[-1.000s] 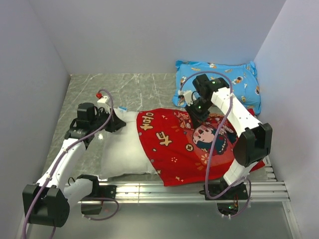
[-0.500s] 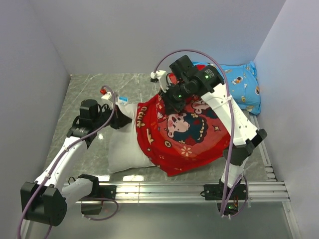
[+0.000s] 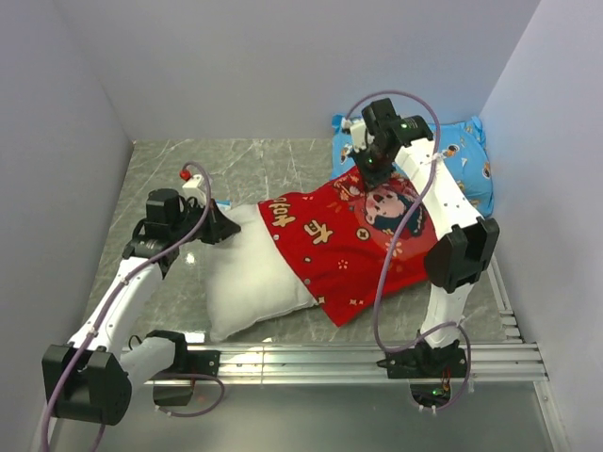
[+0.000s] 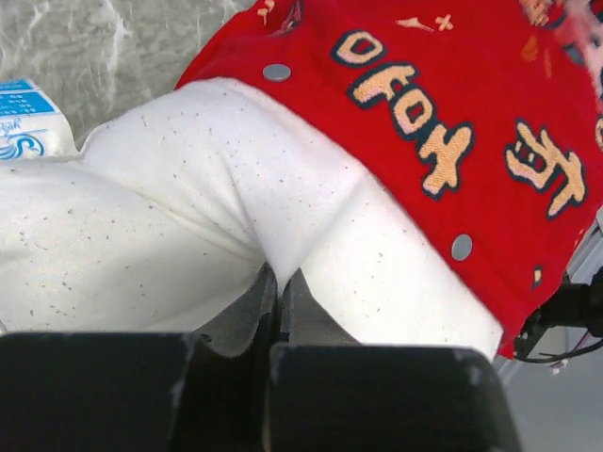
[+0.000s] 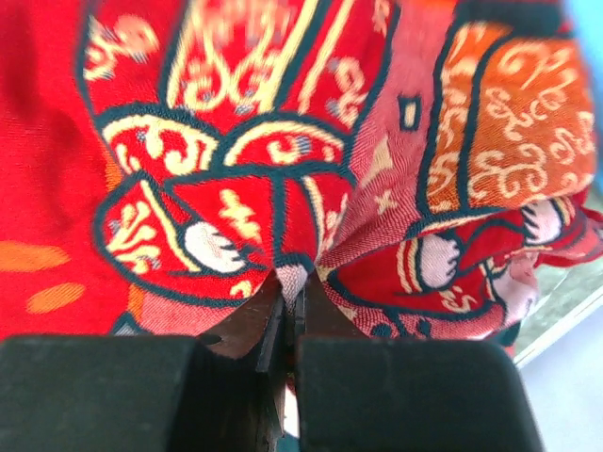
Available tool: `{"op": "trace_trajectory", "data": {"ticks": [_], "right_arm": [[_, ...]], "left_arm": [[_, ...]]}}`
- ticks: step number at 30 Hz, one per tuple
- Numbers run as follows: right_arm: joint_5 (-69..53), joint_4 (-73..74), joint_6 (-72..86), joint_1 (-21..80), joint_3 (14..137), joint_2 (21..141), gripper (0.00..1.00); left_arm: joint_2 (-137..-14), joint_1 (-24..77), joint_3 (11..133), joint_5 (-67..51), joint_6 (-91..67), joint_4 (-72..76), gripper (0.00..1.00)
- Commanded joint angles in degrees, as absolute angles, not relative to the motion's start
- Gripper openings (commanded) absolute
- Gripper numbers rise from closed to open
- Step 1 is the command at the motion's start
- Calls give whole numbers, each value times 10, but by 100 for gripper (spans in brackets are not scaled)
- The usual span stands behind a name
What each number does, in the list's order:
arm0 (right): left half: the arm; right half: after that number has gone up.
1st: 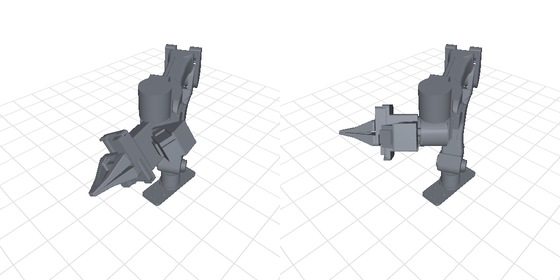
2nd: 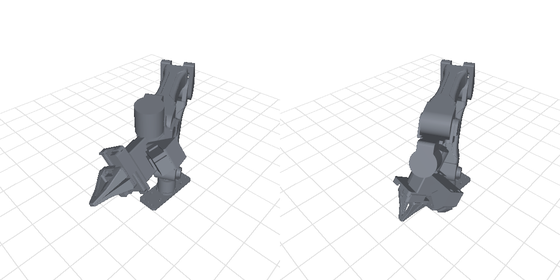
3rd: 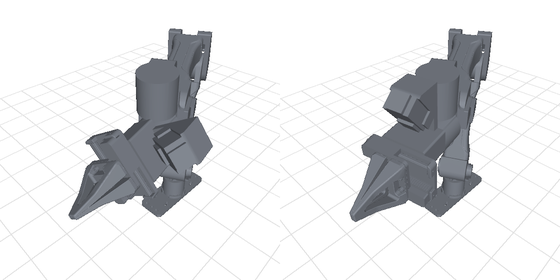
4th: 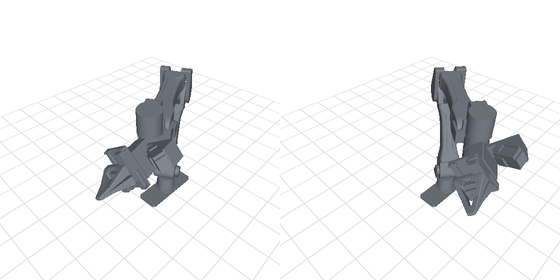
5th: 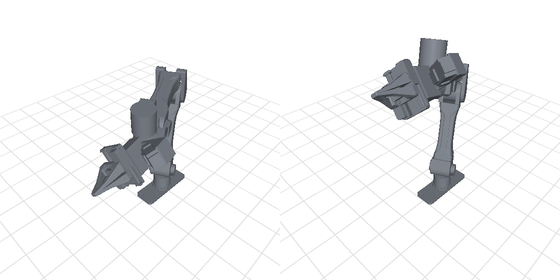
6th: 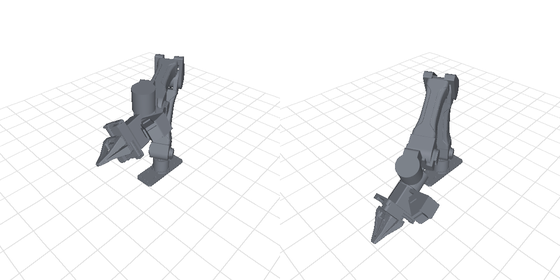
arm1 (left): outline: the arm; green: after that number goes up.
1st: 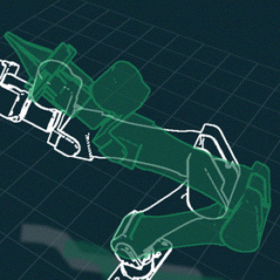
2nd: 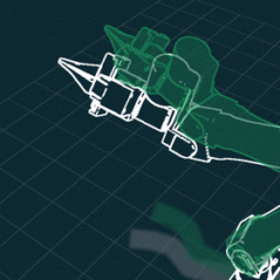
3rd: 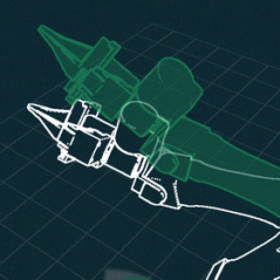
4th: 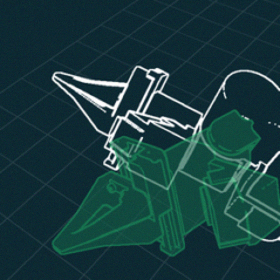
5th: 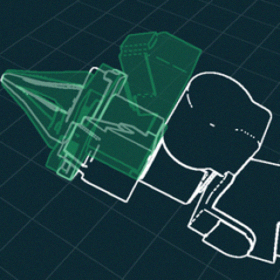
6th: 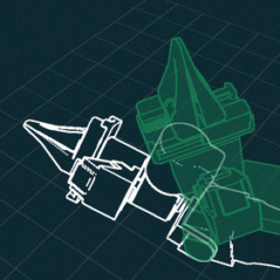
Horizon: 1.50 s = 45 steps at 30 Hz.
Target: Put the pillow into the pillowcase
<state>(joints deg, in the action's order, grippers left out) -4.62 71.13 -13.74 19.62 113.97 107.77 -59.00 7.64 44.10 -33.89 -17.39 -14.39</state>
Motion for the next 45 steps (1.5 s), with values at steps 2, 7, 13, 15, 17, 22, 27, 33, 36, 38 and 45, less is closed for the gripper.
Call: {"op": "trace_trajectory", "data": {"ticks": [2,7,13,15,17,22,27,33,36,38,45], "right_arm": [[-71,603,-130,243,1273,1091,0],[-105,482,-91,294,1281,1057,0],[-2,355,-119,349,1127,992,39],[50,457,-118,350,1180,1040,64],[55,546,-90,338,1197,1029,69],[-83,536,-98,355,976,829,79],[-127,559,-103,465,814,746,79],[-75,476,-70,526,720,761,79],[-34,427,-61,534,676,792,81],[-2,402,-39,533,672,823,82],[12,327,-1,553,654,884,48]], "left_arm": [[-587,55,433,-349,-245,-43,0],[-591,54,439,-351,-269,31,0],[-582,54,407,-286,-304,23,0],[-581,55,400,-257,-318,7,0],[-582,55,393,-248,-335,2,0],[-566,55,398,-246,-342,-28,0],[-573,55,401,-250,-359,-47,0],[-577,55,396,-252,-365,-54,0],[-577,56,396,-253,-364,-54,0],[-570,56,392,-251,-360,-53,0],[-556,56,373,-249,-366,-54,0]]}}
